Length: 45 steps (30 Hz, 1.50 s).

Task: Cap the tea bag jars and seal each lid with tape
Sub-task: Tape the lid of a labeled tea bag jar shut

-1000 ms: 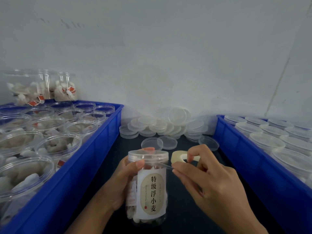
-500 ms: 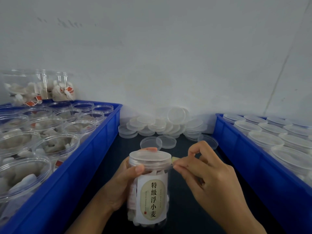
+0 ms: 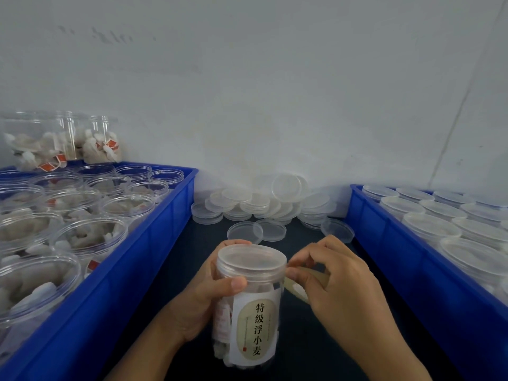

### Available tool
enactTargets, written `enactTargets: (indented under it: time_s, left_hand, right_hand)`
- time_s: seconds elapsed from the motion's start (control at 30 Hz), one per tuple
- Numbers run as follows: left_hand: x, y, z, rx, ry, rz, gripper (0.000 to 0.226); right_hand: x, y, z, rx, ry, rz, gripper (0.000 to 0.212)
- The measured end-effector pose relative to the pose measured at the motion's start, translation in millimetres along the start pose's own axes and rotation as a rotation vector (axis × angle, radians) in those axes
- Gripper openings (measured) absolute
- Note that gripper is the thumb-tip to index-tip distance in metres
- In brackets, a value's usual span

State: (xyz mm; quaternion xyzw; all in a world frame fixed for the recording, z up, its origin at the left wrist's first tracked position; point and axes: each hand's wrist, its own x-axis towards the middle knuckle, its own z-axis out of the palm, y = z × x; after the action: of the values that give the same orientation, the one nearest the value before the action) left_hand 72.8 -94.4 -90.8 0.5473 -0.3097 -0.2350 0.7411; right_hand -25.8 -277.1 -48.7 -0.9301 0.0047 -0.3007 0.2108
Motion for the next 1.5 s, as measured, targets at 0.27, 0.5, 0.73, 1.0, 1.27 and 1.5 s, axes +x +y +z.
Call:
enactTargets:
  time_s: [0.27,0.5,0.73,1.0,1.27,1.5]
  left_hand:
    - [0,13,-4,0.185,-0.030,-0.043,0.085]
    - [-5,29,18,0.722,0.153,-0.030,0.127]
    - [12,22,36,0.990,0.485,0.054,0.124]
    - [14,37,39,1.109,0.405,0.004,0.102]
    - [21,42,37,1.268,0.367,-0.019,0.076]
    - [14,33,33,1.224,0.370,0.087,0.067]
  right_hand:
    - [1,2,5,0.080,-0.162,0.012,0.045]
    - [-5,-1,18,0.076,-0.068,-0.003,0.046]
    - [-6,-3,22,0.002,-0.011,-0.060,0.044]
    - [-1,8,13,0.050,-0.291,0.308,0.043]
    - [-3,7,8,0.132,-0.361,0.263,0.034]
    - [-3,-8,20,-0.096,-0.147,0.216,0.023]
